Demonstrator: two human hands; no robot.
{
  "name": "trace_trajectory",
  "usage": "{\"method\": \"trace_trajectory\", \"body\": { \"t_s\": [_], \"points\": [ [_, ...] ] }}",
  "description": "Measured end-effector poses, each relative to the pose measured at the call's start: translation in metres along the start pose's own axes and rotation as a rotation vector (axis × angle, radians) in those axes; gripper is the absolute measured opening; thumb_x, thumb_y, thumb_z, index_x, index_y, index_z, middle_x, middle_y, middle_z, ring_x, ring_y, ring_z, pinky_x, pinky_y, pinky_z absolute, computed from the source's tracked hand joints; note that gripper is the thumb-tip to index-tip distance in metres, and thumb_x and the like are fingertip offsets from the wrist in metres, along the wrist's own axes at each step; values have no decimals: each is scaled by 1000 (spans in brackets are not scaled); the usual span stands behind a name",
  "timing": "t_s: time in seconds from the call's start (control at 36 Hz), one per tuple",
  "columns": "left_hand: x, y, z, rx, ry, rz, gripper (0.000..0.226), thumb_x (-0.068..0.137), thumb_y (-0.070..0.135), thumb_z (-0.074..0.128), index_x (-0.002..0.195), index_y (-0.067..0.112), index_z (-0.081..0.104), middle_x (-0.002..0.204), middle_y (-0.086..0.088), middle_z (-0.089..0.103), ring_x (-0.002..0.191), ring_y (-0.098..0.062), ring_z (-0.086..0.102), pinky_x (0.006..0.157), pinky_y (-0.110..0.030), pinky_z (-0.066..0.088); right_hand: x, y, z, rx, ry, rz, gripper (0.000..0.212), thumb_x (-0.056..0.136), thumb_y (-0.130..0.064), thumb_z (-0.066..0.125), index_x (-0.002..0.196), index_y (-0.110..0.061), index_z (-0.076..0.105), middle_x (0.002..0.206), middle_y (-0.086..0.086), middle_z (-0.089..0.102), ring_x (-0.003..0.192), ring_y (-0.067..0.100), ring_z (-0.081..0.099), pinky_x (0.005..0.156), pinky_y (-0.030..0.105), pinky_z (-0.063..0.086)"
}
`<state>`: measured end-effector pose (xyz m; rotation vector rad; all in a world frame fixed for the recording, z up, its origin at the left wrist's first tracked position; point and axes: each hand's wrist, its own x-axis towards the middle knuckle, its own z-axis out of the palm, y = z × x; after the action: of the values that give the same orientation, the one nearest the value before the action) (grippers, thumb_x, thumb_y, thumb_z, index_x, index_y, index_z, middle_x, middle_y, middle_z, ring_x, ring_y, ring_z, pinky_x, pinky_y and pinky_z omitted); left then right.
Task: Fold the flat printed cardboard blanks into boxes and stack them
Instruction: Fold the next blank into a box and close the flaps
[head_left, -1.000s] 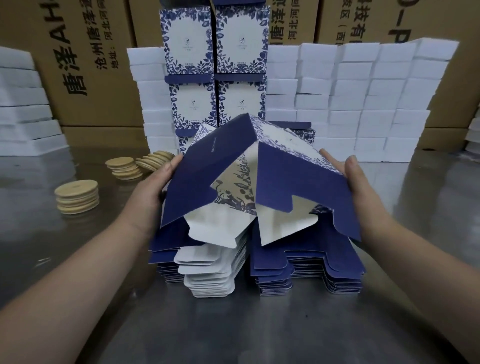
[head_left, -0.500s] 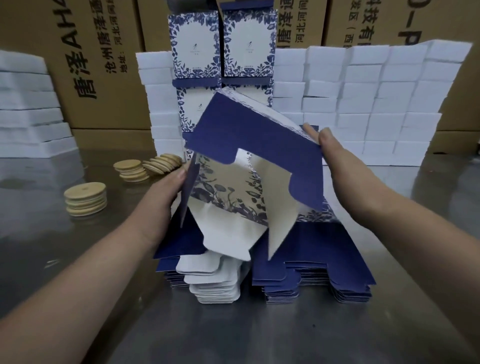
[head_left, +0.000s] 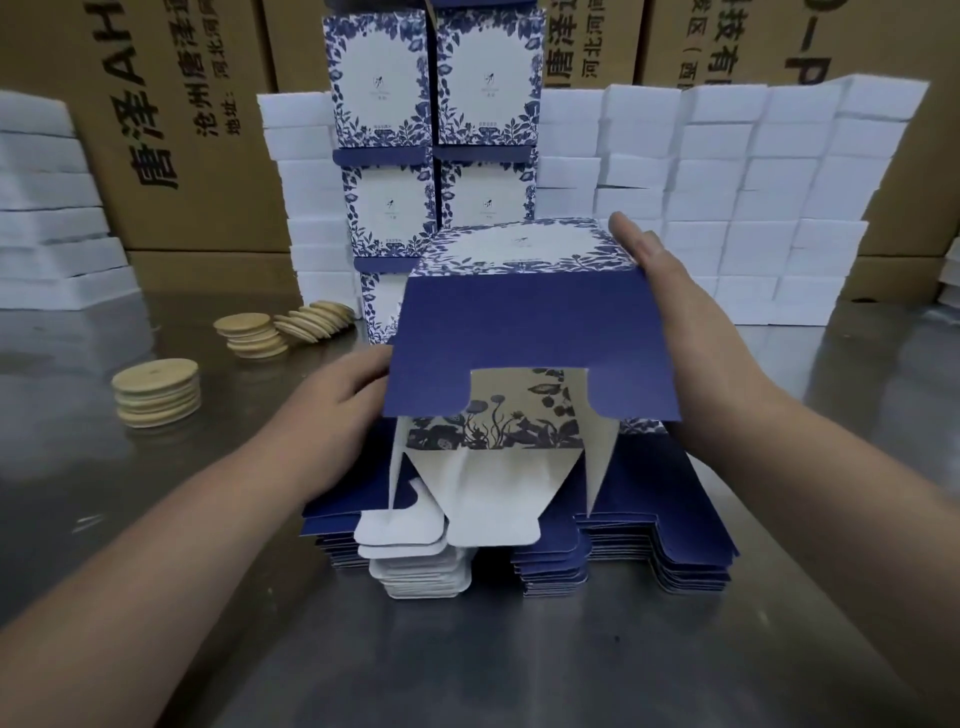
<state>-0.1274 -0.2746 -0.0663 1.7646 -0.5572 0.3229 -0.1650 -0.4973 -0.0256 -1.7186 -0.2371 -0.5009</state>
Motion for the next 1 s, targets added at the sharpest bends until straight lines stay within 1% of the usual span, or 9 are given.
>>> {"method": "trace_trajectory", "body": {
  "t_s": [0.17, 0.28, 0.42, 0.47, 0.53, 0.61, 0.67, 0.83, 1.0],
  "points": [
    [0, -1, 0, 115, 15, 57, 13, 62, 21, 44, 64, 29, 53, 57, 16, 59, 63, -4, 51, 69, -34, 41, -2, -4, 8, -57, 78, -69, 51, 78, -58, 46, 123, -38, 59, 125, -22, 59, 119, 2, 53, 107, 41, 39],
    [-1, 1, 0, 128, 23, 145, 19, 75, 20, 39, 72, 35, 51, 65, 34, 60, 60, 16, 54, 62, -21, 36, -2, -5, 6, -65, 101, -138, 23, 87, -46, 50, 102, -40, 66, 98, -29, 61, 106, -3, 56, 108, 35, 38],
    [0, 3, -2, 192, 40, 203, 34, 84, 25, 41, 81, 48, 64, 77, 40, 60, 72, 21, 53, 66, -5, 41, -2, -2, 4, -64, 95, -196, 22, 88, -38, 48, 80, -44, 67, 106, -32, 61, 110, -14, 51, 95, 9, 38],
    [-2, 5, -2, 141, 22, 208, 26, 87, 45, 41, 101, 55, 60, 98, 36, 62, 95, 14, 54, 85, -13, 40, 2, 0, 2, -99, 66, -178, 24, 89, -34, 49, 79, -46, 66, 99, -34, 63, 103, -3, 56, 90, 14, 42],
    [-4, 8, -1, 95, 6, 250, 47, 86, 64, 36, 121, 38, 54, 113, 25, 61, 112, 0, 53, 97, -28, 39, 2, 1, 1, -27, 44, -148, 16, 83, -43, 52, 80, -46, 67, 93, -27, 65, 98, 4, 58, 92, 27, 44],
    [-8, 13, 5, 38, -76, 309, 89, 79, 78, 37, 139, 11, 40, 138, -1, 49, 131, -16, 42, 111, -44, 29, -6, 0, 5, 16, -6, -189, 34, 66, -61, 49, 95, -47, 60, 131, -11, 54, 126, 15, 47, 105, 37, 32],
    [-10, 16, 8, -60, -120, 295, 100, 75, 79, 43, 143, 7, 29, 145, -4, 41, 136, -16, 35, 114, -44, 24, -11, -1, 7, 48, -76, -194, 43, 66, -59, 48, 106, -44, 52, 145, 3, 42, 135, 24, 38, 110, 43, 27],
    [-11, 19, 10, -255, -198, 238, 95, 74, 70, 55, 145, 17, 19, 141, 19, 43, 133, 0, 35, 102, -14, 33, -14, -1, 4, 74, -179, -177, 65, 62, -63, 45, 123, -44, 38, 150, -2, 35, 140, 18, 30, 116, 46, 23],
    [-12, 20, 11, -164, -155, 268, 92, 72, 78, 51, 142, 29, 17, 156, 3, 17, 144, -10, 11, 118, -46, 6, -12, 0, 7, -45, -180, -173, 78, 62, -62, 49, 135, -43, 28, 153, -6, 29, 140, 12, 29, 115, 41, 26]
  ]
}}
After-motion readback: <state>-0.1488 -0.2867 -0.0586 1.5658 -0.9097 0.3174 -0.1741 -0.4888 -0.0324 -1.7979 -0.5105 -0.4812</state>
